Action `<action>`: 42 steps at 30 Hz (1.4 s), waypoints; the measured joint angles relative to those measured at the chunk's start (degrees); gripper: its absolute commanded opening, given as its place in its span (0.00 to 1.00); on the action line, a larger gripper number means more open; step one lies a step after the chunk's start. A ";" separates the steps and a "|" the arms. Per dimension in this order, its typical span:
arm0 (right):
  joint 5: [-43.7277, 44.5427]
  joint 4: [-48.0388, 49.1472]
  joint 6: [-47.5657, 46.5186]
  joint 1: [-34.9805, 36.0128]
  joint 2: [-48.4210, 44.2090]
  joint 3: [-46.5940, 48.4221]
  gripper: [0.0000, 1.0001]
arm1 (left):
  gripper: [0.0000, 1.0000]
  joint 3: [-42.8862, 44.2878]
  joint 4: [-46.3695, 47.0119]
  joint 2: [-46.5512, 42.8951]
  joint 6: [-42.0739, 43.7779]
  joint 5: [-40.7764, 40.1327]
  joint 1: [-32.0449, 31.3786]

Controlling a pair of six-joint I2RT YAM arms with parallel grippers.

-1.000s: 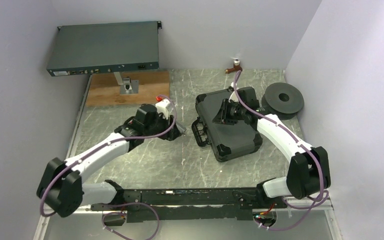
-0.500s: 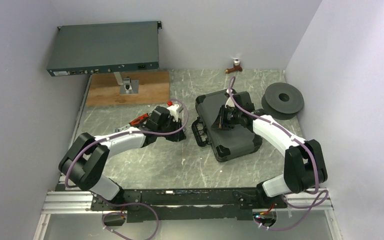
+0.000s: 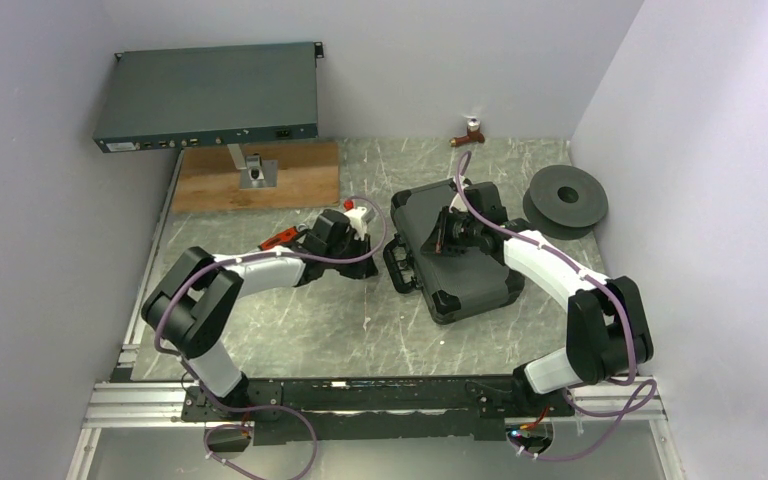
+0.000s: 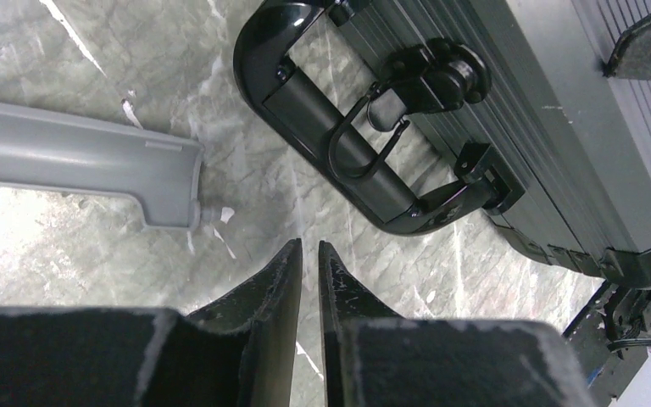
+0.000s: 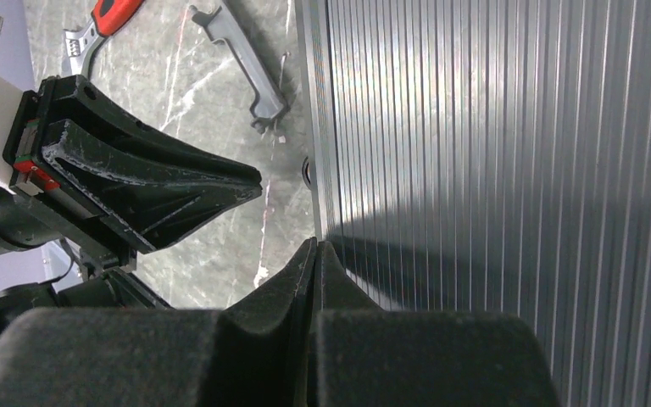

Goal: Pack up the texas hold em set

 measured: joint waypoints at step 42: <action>1.31 1.27 0.33 0.24 0.85 0.50 0.00 | 0.15 6.27 4.26 10.08 -2.14 0.72 -1.22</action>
